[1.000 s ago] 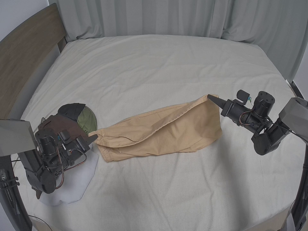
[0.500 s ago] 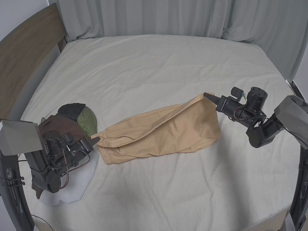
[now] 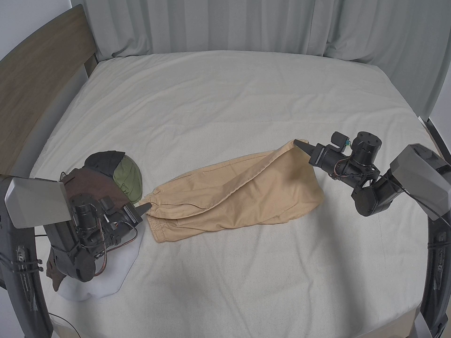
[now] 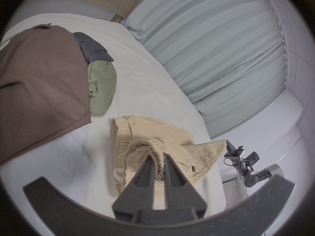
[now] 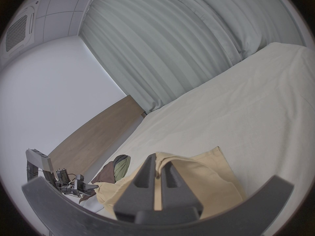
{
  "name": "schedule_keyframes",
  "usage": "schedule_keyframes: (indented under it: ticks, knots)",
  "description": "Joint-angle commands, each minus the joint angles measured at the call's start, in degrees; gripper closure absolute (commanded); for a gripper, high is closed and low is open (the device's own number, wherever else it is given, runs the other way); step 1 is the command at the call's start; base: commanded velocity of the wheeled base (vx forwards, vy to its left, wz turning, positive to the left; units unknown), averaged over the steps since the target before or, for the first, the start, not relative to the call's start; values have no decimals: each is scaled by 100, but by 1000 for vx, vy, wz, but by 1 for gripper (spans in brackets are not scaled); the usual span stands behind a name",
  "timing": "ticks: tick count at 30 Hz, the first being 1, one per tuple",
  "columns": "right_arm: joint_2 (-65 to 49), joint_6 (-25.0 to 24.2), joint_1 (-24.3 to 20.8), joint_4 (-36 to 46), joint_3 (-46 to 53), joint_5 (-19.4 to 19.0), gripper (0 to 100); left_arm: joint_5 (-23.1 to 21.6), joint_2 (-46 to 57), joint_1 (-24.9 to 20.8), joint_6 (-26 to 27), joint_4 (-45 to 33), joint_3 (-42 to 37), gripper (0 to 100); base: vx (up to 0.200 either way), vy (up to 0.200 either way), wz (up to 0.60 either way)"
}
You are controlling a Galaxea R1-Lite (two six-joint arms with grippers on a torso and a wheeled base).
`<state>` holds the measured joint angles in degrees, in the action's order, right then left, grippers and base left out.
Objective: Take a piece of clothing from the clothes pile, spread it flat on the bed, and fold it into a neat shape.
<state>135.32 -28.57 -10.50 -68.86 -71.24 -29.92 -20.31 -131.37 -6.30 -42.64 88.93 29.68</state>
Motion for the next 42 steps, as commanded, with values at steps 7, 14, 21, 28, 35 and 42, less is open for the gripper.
schedule_keyframes:
  ticks: [7, 14, 21, 28, 35, 42]
  knots:
    - [241, 1, 30, 31, -241, -5, 100, -8, -205, 50, -7, 1, 160, 100, 0, 0, 0]
    - [267, 10, 21, 198, -426, 3, 100, 1, -293, 147, -86, 1, 292, 100, 0, 0, 0]
    - [294, 1, -14, 541, -689, 144, 0, 308, -355, 182, -842, -25, 635, 0, 0, 0, 0]
    - [294, 27, -49, 506, -470, 214, 0, 352, -390, 384, -1071, -42, 785, 0, 0, 0, 0]
    - [258, 54, -49, 488, -294, 214, 0, 352, -337, 384, -1079, -34, 776, 0, 0, 0, 0]
    - [162, 71, -111, 427, 102, 223, 0, 352, -65, 393, -1088, -34, 732, 0, 0, 0, 0]
